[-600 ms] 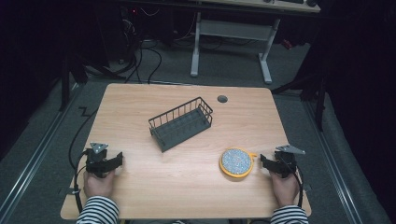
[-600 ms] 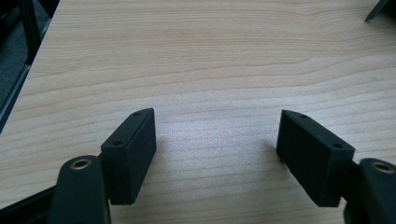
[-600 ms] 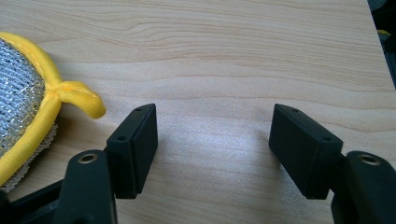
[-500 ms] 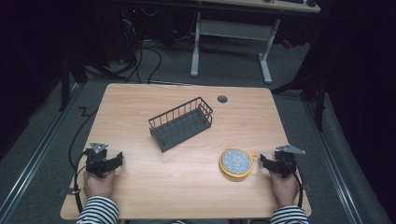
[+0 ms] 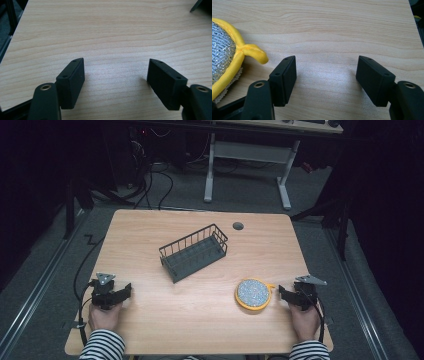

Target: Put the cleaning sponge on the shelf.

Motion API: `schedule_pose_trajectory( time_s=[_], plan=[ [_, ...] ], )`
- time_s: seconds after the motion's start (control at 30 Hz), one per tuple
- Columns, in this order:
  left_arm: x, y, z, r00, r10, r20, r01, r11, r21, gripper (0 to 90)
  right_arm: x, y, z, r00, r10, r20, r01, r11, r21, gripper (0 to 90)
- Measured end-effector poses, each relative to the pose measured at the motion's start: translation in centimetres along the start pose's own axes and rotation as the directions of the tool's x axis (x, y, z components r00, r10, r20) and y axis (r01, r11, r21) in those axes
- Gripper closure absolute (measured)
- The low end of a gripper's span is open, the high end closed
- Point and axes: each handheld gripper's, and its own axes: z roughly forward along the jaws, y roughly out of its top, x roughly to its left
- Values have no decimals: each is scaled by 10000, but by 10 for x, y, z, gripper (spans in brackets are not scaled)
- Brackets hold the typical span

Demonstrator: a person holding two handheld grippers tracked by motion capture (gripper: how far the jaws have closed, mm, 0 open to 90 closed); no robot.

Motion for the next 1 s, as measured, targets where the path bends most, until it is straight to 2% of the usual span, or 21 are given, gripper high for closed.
schedule_pose_trajectory(
  time_s=[0.23,0.37,0.47,0.63,0.77,0.8,0.9,0.93,0.97,1.0],
  plan=[
    [0,-1,-3,9999,-33,131,31,9999,142,290,0,0,0,10000,17,-13,-17,10000,20,328],
    [-1,-1,-5,9994,-183,289,178,9997,183,290,0,0,0,10000,-5,-38,5,10000,18,327],
    [-3,-1,-5,9997,-10,252,4,9998,223,286,0,0,0,10000,17,-54,-17,10000,6,328],
    [-4,2,-6,9994,33,341,-36,9999,104,287,0,0,0,10000,15,-62,-15,10000,11,327],
    [-6,4,-5,9978,-273,609,264,9995,159,281,0,0,0,10000,-29,-73,29,10000,4,326],
    [-8,6,-5,9958,-400,829,378,9989,275,280,0,0,0,10000,-77,-50,77,10000,16,324],
    [-11,8,-7,9948,-322,963,297,9992,281,285,0,0,0,10000,-62,-60,62,10000,16,325],
    [-14,12,-9,9945,-117,1037,87,9995,290,287,0,0,0,10000,-58,-67,58,10000,5,325],
    [-14,12,-9,9945,-117,1037,87,9995,290,295,0,0,0,10000,-58,-67,58,10000,5,325],
    [-15,16,-12,9925,-79,1219,43,9996,296,308,0,0,0,10000,-77,-44,77,10000,16,325]
  ],
)
